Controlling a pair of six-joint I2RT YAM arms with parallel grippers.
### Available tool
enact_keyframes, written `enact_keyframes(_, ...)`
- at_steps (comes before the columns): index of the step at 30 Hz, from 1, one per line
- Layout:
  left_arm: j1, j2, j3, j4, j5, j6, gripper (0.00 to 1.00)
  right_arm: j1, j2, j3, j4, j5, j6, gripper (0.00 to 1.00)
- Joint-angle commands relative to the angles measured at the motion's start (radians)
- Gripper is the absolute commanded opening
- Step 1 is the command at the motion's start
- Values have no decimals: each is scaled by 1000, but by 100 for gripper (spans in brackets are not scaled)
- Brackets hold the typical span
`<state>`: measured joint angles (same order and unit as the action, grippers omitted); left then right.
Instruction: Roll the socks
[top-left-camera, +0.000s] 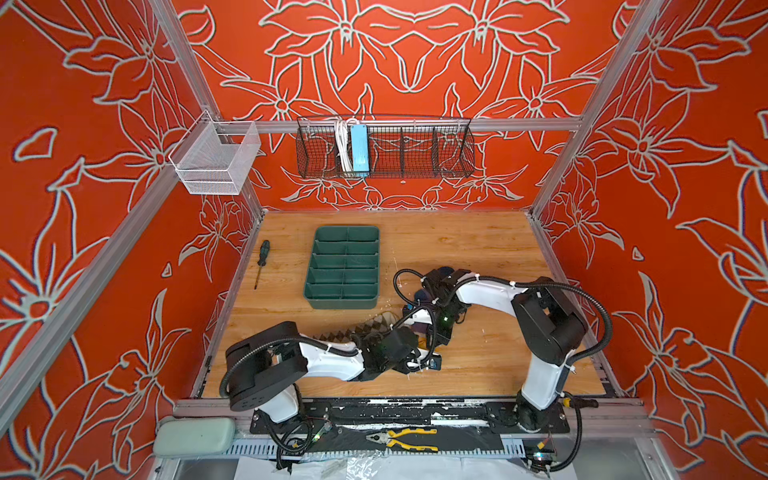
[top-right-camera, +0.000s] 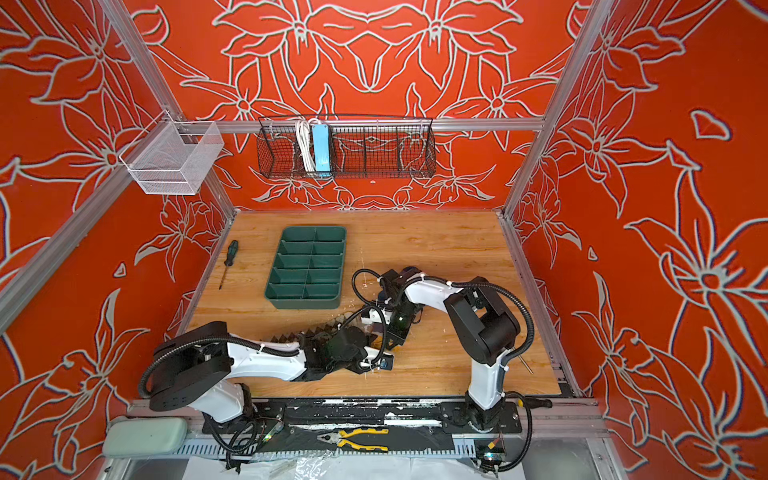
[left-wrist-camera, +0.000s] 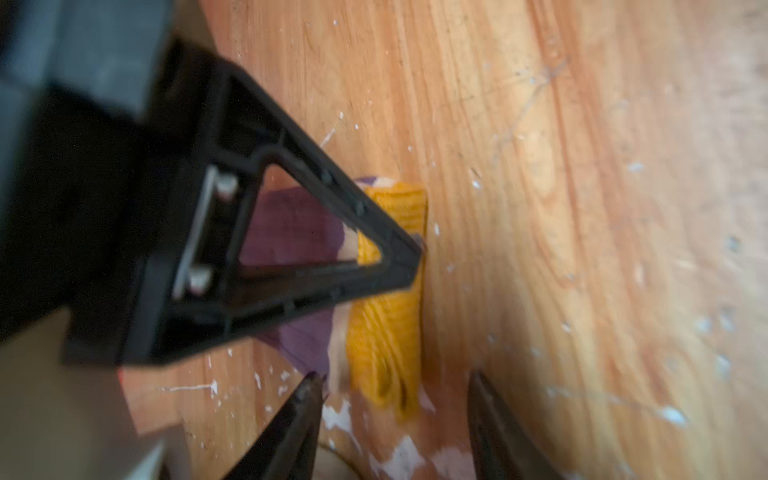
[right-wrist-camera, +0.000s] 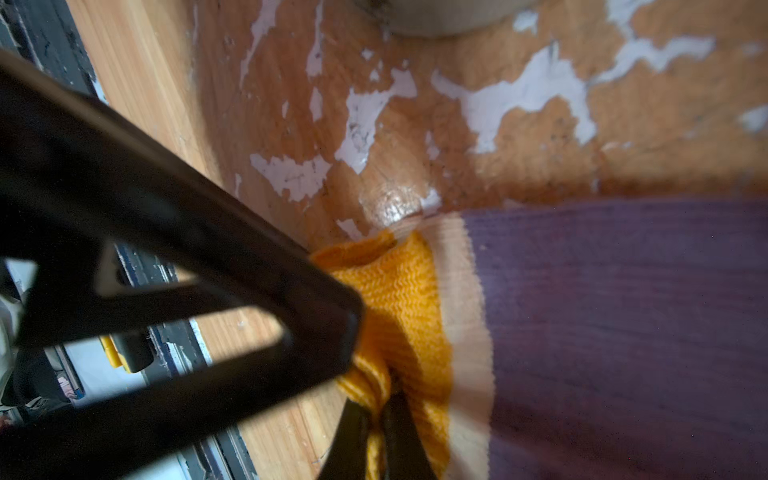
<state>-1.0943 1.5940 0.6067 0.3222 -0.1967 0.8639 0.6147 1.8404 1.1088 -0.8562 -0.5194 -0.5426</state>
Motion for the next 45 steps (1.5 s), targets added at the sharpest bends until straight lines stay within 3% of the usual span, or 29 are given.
enact_keyframes(1, -5, 40, 13, 41, -21, -20, 47, -11, 28, -6, -7, 50, -13, 0)
enact_keyframes(7, -4, 64, 6, 24, -7, -42, 33, -14, 20, -7, -5, 60, -10, 0)
enact_keyframes(16, -1, 103, 46, -11, -12, -137, 1, -15, -7, -17, -1, 80, 6, 0)
enact_keyframes(18, 2, 97, 52, -27, -20, -160, 0, -16, -28, -31, 9, 98, 11, 2)
enact_keyframes(23, 11, 73, 91, -130, -4, -202, 0, -25, -143, -88, 49, 153, 36, 28)
enact_keyframes(30, 26, 49, 102, -202, 50, -204, 0, -122, -426, -187, 113, 265, 62, 39)
enact_keyframes(34, 35, 48, 137, -275, 103, -208, 0, -233, -608, -243, 207, 394, 100, 47)
enact_keyframes(38, 69, 71, 228, -441, 225, -244, 0, -334, -786, -269, 368, 541, 209, 63)
enact_keyframes(41, 111, 120, 326, -583, 305, -300, 0, -339, -902, -285, 463, 643, 252, 62)
enact_keyframes(45, 170, 237, 509, -814, 375, -377, 0, -339, -1075, -301, 405, 420, 114, 63)
